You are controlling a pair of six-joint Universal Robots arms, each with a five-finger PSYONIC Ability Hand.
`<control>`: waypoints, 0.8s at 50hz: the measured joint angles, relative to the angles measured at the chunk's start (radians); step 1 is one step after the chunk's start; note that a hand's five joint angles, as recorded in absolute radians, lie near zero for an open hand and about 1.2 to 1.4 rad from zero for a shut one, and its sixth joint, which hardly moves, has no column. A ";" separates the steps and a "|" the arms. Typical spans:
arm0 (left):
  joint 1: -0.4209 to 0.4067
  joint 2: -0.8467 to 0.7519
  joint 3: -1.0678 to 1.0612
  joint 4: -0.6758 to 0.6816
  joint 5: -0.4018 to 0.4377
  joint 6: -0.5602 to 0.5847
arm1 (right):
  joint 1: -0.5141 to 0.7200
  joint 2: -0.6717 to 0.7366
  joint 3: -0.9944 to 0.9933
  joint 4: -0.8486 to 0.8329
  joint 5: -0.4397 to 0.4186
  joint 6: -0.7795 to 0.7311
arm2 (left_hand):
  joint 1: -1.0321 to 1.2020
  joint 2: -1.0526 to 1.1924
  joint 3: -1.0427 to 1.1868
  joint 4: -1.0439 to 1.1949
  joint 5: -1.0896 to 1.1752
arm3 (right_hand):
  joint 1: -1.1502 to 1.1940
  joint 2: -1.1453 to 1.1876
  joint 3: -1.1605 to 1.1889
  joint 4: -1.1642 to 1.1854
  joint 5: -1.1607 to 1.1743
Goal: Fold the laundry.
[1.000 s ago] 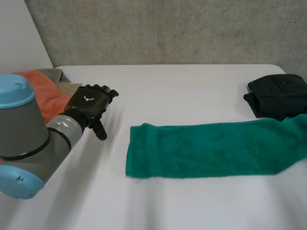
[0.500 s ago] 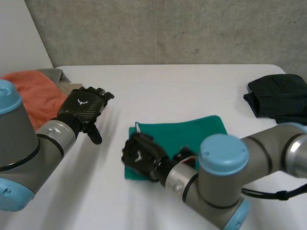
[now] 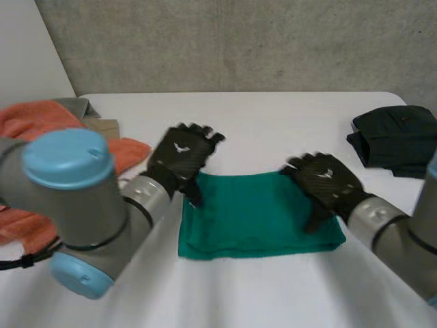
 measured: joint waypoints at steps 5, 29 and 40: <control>-0.041 -0.063 0.023 -0.004 -0.017 0.001 | -0.104 0.057 0.050 0.025 0.026 -0.160 | 0.000 0.000 0.000 0.000 0.000 | 0.147 0.146 0.154 0.133 0.131; 0.152 0.223 -0.160 -0.011 -0.088 -0.002 | 0.398 0.193 -0.218 -0.093 0.099 -0.266 | 0.000 0.000 0.000 0.000 0.000 | 0.774 0.960 0.976 0.952 0.901; 0.166 0.224 -0.177 -0.007 -0.084 -0.005 | 0.512 0.265 -0.312 -0.103 0.154 -0.035 | 0.000 0.000 0.000 0.000 0.000 | 0.067 0.103 0.124 0.113 0.119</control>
